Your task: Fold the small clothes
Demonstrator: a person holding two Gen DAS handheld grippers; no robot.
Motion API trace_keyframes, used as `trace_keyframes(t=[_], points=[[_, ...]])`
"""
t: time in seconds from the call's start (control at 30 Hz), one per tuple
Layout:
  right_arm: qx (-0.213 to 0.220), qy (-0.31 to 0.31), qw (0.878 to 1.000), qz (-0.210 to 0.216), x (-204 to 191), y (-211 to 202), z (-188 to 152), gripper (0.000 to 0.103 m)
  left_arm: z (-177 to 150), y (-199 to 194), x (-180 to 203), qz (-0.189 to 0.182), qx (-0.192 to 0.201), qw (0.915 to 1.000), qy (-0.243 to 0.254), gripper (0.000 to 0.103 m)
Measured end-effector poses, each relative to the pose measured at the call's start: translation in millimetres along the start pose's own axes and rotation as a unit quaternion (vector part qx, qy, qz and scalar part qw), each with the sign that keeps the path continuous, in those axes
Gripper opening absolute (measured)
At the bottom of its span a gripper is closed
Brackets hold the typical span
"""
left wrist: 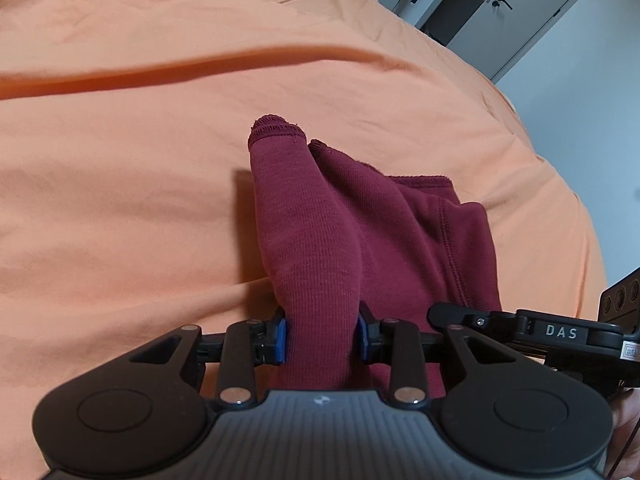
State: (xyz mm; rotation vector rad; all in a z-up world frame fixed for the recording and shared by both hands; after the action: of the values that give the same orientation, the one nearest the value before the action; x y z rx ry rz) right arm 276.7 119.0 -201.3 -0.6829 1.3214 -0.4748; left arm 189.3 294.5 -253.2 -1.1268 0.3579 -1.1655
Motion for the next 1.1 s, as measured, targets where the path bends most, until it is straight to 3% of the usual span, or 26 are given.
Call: trace_keyframes(t=[0.33, 0.87, 1.03, 1.1], points=[[0.010, -0.021, 1.000, -0.018, -5.4, -7.7, -4.2, 0.046, 1.1, 4.8, -13.5, -0.009, -0.011, 0.9999, -0.008, 0.042], [0.022, -0.030, 0.999, -0.021, -1.1, -24.0, -9.1, 0.050, -6.8, -17.0, -23.2, -0.013, 0.000, 0.9996, -0.026, 0.044], [0.025, -0.023, 0.999, -0.033, -1.2, -22.9, -10.3, 0.053, -11.6, -10.2, -28.6, -0.002, -0.016, 0.9991, -0.039, 0.056], [0.034, -0.025, 0.999, -0.033, -5.1, -28.5, -12.1, 0.053, -10.0, -12.6, -28.5, 0.001, -0.014, 0.9988, -0.047, 0.056]])
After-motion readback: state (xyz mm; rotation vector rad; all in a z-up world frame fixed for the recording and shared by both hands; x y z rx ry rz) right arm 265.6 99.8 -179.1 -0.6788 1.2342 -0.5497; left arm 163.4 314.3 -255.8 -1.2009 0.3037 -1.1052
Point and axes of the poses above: each gripper's, at about its wrist camera, not at the fingertips, and y roughly the way its jaws point, x to its right, z to its top, the point moved 3 cm from there along y, roughly the way its jaws point, and after that the axes turned 14 degrees about y, right-handed, at the moved point
